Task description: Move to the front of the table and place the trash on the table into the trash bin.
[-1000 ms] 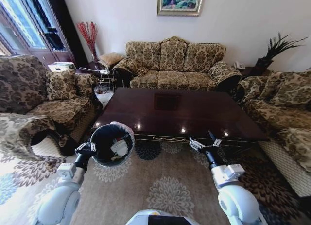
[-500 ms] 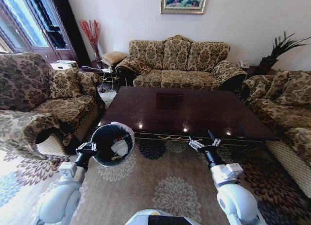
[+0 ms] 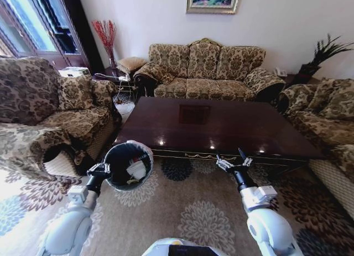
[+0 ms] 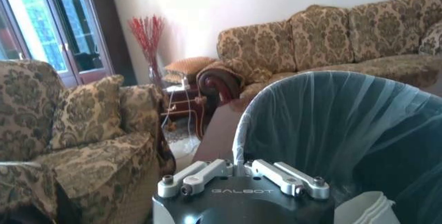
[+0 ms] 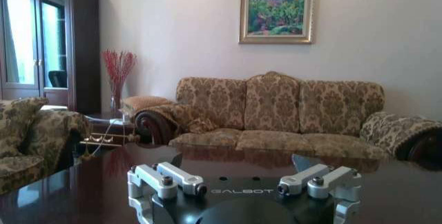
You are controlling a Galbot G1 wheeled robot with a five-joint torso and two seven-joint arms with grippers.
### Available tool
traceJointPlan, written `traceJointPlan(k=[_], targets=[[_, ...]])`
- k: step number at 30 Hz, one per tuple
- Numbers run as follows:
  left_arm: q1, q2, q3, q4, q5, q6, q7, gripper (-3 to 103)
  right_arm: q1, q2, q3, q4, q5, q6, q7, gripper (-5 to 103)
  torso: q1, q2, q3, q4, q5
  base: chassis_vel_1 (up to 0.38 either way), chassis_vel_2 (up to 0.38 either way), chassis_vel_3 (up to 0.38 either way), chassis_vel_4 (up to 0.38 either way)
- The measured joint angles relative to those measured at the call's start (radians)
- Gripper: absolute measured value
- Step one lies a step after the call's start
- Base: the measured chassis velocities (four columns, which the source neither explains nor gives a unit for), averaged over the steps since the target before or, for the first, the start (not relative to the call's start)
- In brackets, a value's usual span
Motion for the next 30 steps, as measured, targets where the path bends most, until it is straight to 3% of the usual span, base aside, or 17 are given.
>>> traceJointPlan(k=[14, 30], targets=[[0.067, 0.003, 0.013, 0.066, -0.027, -0.005, 0.031, 2, -0.009, 0.018, 0.012, -0.021, 0.019, 0.019, -0.006, 100, -0.024, -0.056, -0.031, 0.0002, 0.0001, 0.0, 0.0, 0.0, 0.0], [-0.063, 0.098, 0.141, 0.423, -0.004, 0.044, 0.065, 2, -0.068, 0.065, 0.061, -0.032, 0.048, 0.056, -0.035, 100, -0.057, -0.132, -0.075, 0.0, -0.0002, 0.0, 0.0, 0.0, 0.0]])
